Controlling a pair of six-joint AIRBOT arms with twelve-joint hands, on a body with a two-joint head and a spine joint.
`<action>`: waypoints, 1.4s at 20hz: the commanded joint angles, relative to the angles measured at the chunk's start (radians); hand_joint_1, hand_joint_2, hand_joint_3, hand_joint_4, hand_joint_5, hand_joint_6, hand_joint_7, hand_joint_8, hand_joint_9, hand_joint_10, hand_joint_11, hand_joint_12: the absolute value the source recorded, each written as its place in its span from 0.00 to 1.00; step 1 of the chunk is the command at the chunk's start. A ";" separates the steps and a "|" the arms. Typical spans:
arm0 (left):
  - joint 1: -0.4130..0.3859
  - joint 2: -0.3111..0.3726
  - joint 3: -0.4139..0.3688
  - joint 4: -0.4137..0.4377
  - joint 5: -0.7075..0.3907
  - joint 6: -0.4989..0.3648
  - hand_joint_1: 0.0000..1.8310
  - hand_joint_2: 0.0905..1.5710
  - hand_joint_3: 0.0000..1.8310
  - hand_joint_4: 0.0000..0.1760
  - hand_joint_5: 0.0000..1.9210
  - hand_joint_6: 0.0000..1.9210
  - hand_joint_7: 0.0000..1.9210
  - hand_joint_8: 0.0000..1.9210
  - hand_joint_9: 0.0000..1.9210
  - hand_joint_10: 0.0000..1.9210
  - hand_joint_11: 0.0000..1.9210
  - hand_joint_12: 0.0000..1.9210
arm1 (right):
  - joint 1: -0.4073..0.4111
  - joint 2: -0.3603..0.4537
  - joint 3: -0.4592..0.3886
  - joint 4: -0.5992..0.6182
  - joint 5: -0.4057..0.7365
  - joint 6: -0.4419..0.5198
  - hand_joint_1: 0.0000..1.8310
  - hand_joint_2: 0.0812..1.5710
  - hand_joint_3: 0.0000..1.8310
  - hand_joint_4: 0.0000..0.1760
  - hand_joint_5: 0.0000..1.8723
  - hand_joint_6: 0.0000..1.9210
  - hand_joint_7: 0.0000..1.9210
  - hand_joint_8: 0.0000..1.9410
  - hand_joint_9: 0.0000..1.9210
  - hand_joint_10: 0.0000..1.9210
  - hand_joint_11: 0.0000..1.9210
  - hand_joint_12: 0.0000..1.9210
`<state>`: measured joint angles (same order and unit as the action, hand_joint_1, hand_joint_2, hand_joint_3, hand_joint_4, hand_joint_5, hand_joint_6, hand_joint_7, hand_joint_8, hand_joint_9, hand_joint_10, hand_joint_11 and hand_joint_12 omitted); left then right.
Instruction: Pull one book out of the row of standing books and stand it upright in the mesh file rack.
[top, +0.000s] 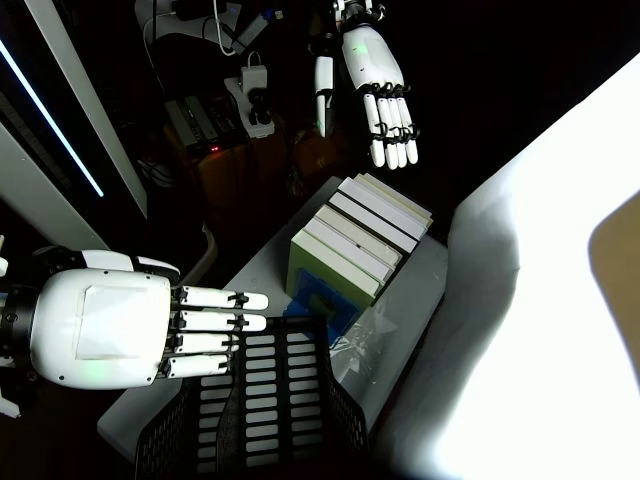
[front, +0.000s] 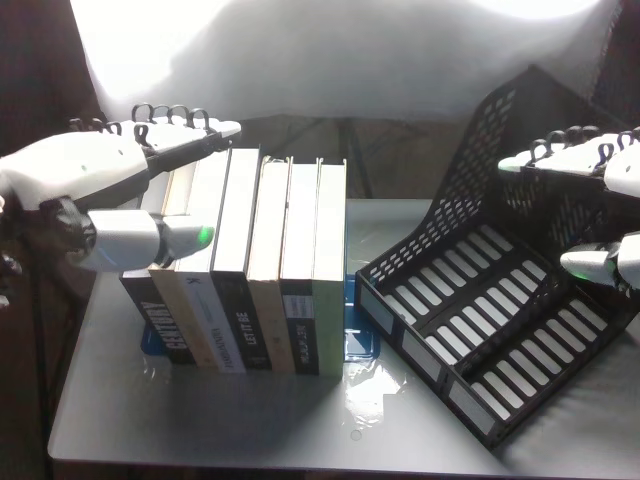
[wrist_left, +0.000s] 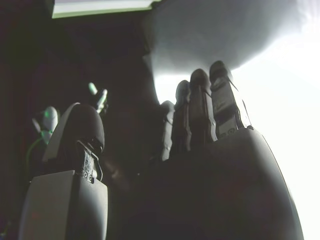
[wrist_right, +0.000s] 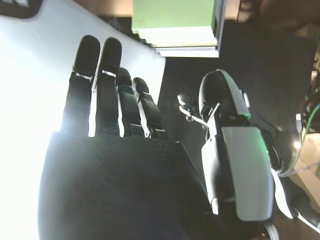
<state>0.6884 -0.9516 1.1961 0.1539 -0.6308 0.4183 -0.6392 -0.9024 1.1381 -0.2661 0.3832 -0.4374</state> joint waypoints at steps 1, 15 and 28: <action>-0.016 -0.004 0.009 -0.013 -0.085 -0.003 0.05 0.89 0.01 0.27 0.00 0.00 0.00 0.00 0.00 0.00 0.00 0.00 | 0.013 0.004 0.006 0.021 0.096 0.007 0.30 0.82 0.01 0.00 0.00 0.00 0.00 0.00 0.00 0.00 0.00 0.00; -0.135 -0.091 0.073 0.202 0.179 -0.003 0.00 0.82 0.00 0.32 0.20 0.04 0.00 0.00 0.00 0.00 0.00 0.00 | 0.002 -0.018 0.027 0.067 0.101 0.007 0.36 0.82 0.00 0.00 0.01 0.00 0.00 0.00 0.00 0.00 0.00 0.00; -0.166 -0.187 0.117 0.282 0.355 -0.003 0.00 0.79 0.00 0.25 0.25 0.02 0.00 0.00 0.00 0.00 0.00 0.00 | -0.025 -0.022 0.030 0.105 0.118 0.007 0.36 0.84 0.00 0.00 0.00 0.00 0.00 0.00 0.00 0.00 0.00 0.00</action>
<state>0.5327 -1.1442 1.3087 0.4416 -0.2016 0.4179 -0.6659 -0.9302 1.1622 -0.1761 0.4000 -0.4370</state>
